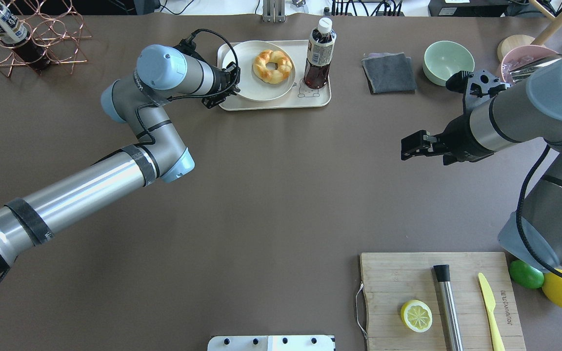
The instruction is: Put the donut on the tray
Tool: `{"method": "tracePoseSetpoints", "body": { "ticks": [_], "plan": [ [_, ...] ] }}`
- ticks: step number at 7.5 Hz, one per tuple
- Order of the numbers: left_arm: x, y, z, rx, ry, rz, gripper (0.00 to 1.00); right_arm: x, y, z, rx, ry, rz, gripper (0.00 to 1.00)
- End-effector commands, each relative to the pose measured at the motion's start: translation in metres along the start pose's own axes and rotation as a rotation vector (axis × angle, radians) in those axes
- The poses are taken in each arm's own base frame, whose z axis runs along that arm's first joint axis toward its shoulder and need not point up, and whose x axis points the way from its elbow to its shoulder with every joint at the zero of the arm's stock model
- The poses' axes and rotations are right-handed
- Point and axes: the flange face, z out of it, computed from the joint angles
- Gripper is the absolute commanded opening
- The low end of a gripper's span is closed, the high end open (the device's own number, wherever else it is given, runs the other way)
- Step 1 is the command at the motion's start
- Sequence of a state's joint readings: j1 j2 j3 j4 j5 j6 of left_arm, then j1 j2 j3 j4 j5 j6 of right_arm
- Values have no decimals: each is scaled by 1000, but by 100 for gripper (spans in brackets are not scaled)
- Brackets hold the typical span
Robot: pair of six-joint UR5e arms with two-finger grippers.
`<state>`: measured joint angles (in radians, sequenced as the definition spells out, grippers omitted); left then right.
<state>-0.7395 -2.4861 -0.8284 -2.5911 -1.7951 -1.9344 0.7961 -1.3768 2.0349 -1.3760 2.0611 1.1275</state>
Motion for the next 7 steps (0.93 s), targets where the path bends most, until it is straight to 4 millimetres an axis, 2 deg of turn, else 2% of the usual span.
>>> {"method": "tracePoseSetpoints", "body": {
  "ticks": [1,2,4,5,6,7],
  "plan": [
    [1,0,0,-1,3,2,61,5,0,-1,1,5,6,100],
    [3,-2,-2,-1,3,-1,67,5,2,-3,3,3,4,100],
    [15,-13,-17,-39,12,4,69,14,-4,-8,13,8,12,100],
    [18,-28,-43,-85,15,9,69,29,-9,-10,16,26,-22,100],
    [7,-27,-71,-136,-29,79,69,58,-14,-15,-3,42,-54,100],
    [-6,-26,-105,-173,-99,186,69,97,-23,-28,-22,50,-93,100]
  ]
}}
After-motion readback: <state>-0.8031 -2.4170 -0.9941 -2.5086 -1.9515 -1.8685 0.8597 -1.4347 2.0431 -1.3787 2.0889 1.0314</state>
